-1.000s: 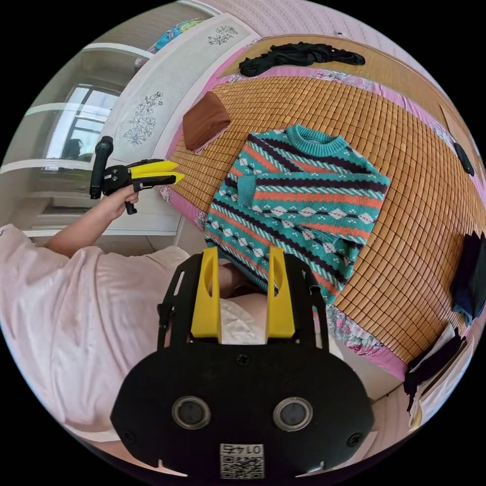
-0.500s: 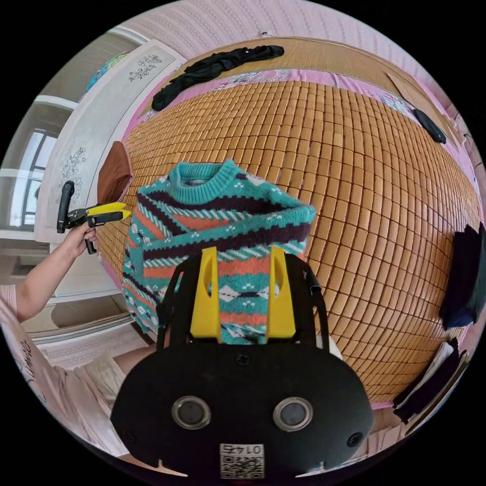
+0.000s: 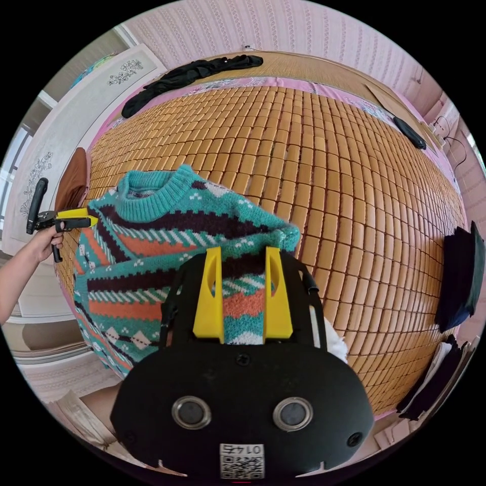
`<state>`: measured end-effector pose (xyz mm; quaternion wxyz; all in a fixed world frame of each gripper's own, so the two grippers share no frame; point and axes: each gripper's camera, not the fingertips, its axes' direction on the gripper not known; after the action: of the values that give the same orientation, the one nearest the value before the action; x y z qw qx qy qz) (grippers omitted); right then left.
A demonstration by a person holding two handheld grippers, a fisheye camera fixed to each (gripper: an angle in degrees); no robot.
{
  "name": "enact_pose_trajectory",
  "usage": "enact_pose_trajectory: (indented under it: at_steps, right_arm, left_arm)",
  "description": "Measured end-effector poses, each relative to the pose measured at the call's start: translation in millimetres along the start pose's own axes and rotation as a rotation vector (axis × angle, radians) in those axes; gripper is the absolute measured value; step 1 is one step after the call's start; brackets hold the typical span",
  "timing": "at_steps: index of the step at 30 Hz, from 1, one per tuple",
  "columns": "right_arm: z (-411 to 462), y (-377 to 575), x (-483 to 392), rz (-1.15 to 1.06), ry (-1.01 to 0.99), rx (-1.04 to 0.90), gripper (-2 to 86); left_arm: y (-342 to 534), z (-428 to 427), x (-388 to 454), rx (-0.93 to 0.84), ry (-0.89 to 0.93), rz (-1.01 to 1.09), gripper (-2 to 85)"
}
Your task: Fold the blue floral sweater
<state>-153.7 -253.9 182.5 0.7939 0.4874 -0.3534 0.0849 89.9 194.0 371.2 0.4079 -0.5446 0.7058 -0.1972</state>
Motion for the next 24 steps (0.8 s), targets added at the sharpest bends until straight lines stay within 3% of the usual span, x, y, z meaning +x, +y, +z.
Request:
enact_pose_trajectory:
  at_steps: [4,12,18,20,22,24]
  right_arm:
    - [-3.9,-20.6,12.5,0.002,-0.078,-0.11,12.0]
    - [-5.1,-30.4,55.8,0.078,-0.248,-0.117,10.7]
    - [-45.1,-31.8,52.6,0.064,-0.082,0.087,14.7]
    - [-28.2,-31.7,56.7,0.065,-0.047,0.036,15.6]
    - [11.9,-37.4,61.1,0.069,-0.165,-0.179,16.8]
    - [13.9,-36.4,58.0,0.064,-0.132,-0.15,16.5]
  left_arm:
    - [-4.4,6.6,1.6,-0.007,-0.005,0.005,15.5]
    - [-5.8,13.2,5.3,0.017,-0.01,0.008,16.2]
    - [-13.0,4.2,12.5,0.005,-0.059,0.016,17.4]
    - [-12.7,9.9,12.1,0.0,-0.045,0.001,17.3]
    - [-12.5,25.1,16.9,-0.025,-0.029,-0.017,17.5]
    - [-9.8,31.3,23.4,-0.001,-0.06,-0.026,17.6]
